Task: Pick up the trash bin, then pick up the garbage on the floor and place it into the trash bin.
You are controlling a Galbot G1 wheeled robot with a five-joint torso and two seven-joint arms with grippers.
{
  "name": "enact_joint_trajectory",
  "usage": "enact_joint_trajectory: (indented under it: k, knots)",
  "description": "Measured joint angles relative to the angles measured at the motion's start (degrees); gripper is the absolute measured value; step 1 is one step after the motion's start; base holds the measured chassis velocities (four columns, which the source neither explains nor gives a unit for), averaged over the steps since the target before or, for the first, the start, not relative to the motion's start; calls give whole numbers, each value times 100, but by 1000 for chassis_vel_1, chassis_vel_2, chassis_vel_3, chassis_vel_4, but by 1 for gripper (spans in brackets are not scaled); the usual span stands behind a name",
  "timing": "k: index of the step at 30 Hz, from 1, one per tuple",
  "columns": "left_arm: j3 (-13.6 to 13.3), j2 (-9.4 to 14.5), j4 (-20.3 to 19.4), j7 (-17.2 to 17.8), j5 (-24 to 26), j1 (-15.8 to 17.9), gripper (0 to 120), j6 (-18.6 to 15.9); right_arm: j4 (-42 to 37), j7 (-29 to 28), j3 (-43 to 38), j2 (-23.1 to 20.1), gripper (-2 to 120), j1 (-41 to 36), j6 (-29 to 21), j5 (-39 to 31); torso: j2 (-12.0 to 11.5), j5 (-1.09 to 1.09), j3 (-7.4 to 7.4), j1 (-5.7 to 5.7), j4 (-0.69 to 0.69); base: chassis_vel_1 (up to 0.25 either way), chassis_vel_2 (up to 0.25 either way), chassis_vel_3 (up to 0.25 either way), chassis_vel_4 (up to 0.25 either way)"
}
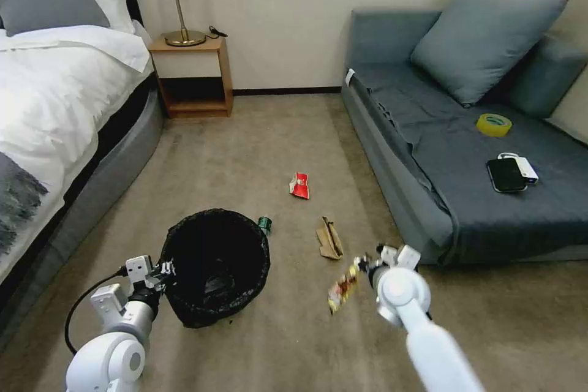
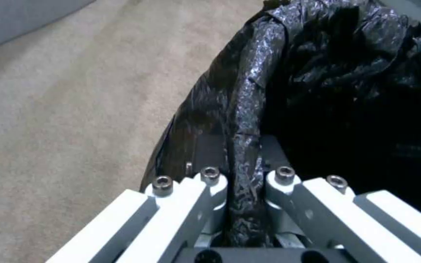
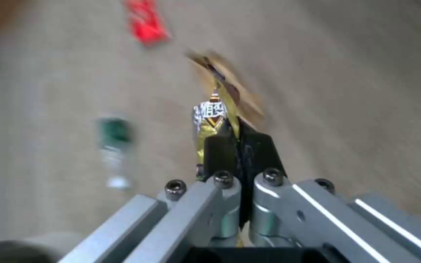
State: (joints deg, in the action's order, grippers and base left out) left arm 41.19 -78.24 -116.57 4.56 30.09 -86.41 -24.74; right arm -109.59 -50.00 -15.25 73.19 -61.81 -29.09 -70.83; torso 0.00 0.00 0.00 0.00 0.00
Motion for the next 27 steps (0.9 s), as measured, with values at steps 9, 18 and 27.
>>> enact_joint_trajectory:
  k: [9,18,27]
  knots:
    - [-141,-26,59,48,14,66,4,-174,-1246,527,-34,-299,0,420,158,-75,0,0,0,0,0,0,0,0,0]
    - [-325,-181,2,88,13,23,4,-395,-2198,1729,482,-1190,0,562,386,107,0,0,0,0,0,0,0,0,0]
    - [-410,-339,-264,136,42,-185,4,-501,-2118,2446,1561,-1454,0,205,598,1197,0,0,0,0,0,0,0,0,0]
